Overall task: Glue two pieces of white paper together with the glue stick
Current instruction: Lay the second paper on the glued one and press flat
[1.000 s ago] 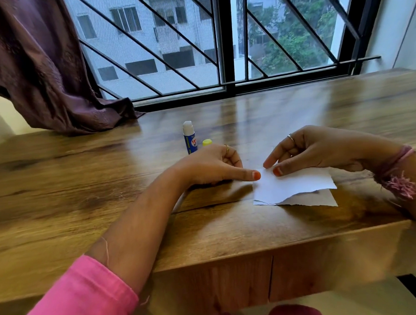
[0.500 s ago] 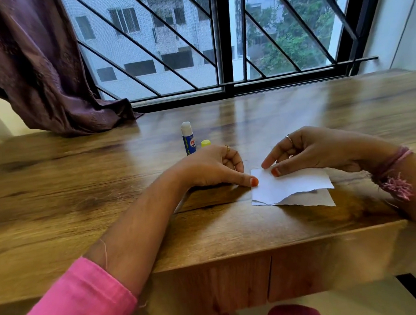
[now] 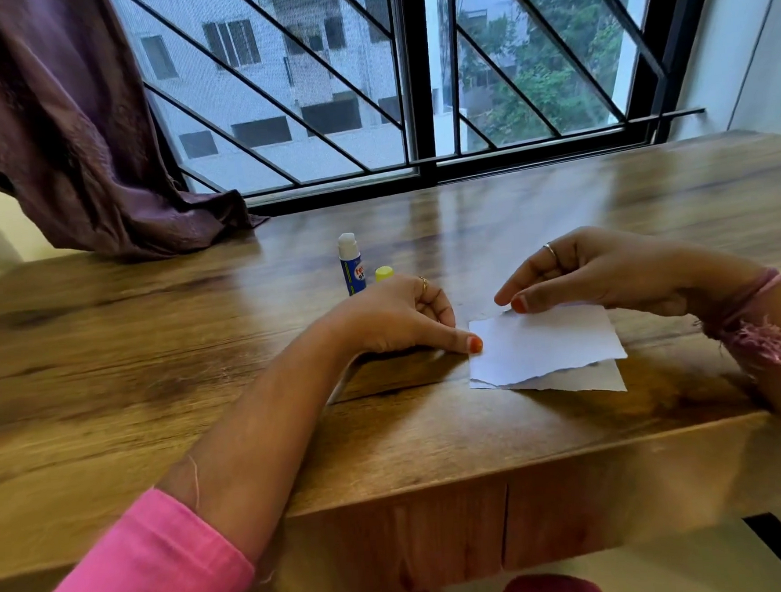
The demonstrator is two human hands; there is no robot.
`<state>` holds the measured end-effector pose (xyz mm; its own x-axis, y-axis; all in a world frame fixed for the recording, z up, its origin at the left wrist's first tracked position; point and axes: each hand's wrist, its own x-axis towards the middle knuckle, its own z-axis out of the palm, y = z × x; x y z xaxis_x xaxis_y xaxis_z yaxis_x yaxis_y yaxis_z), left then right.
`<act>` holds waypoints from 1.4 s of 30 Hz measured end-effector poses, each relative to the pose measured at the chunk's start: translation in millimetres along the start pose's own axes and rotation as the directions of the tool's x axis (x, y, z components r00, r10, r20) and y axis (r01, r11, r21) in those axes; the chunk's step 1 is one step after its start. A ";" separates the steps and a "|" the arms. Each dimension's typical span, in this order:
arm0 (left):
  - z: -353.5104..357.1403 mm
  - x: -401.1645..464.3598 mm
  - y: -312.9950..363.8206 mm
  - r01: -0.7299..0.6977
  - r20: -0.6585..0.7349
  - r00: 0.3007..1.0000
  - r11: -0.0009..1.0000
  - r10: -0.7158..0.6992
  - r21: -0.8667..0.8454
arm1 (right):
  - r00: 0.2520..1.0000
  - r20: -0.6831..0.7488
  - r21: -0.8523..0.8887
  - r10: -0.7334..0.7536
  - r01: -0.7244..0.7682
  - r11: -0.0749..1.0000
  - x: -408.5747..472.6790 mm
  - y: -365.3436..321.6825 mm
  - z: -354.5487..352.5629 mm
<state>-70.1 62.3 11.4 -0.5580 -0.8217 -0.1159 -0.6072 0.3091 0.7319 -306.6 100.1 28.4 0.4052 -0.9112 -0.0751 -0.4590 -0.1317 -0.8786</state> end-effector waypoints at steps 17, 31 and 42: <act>0.5 -2.5 3.1 0.024 -0.007 1.000 1.000 -0.023 0.018 | 0.999 0.015 -0.016 0.044 -0.044 0.999 -7.4 -0.1 -11.2; 1.3 -4.3 4.1 0.000 -0.008 1.000 1.000 0.000 -0.010 | 0.997 -0.054 -0.085 0.054 -0.059 0.995 -19.2 2.8 -20.7; 1.6 -4.8 5.2 -0.002 -0.008 1.000 1.000 0.002 -0.004 | 0.997 -0.059 -0.108 0.041 -0.048 0.993 -21.1 3.8 -21.4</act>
<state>-71.5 68.6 14.7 -0.5549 -0.8248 -0.1089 -0.6039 0.3093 0.7346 -333.8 110.5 36.7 0.3387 -0.9372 -0.0837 -0.5604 -0.1295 -0.8180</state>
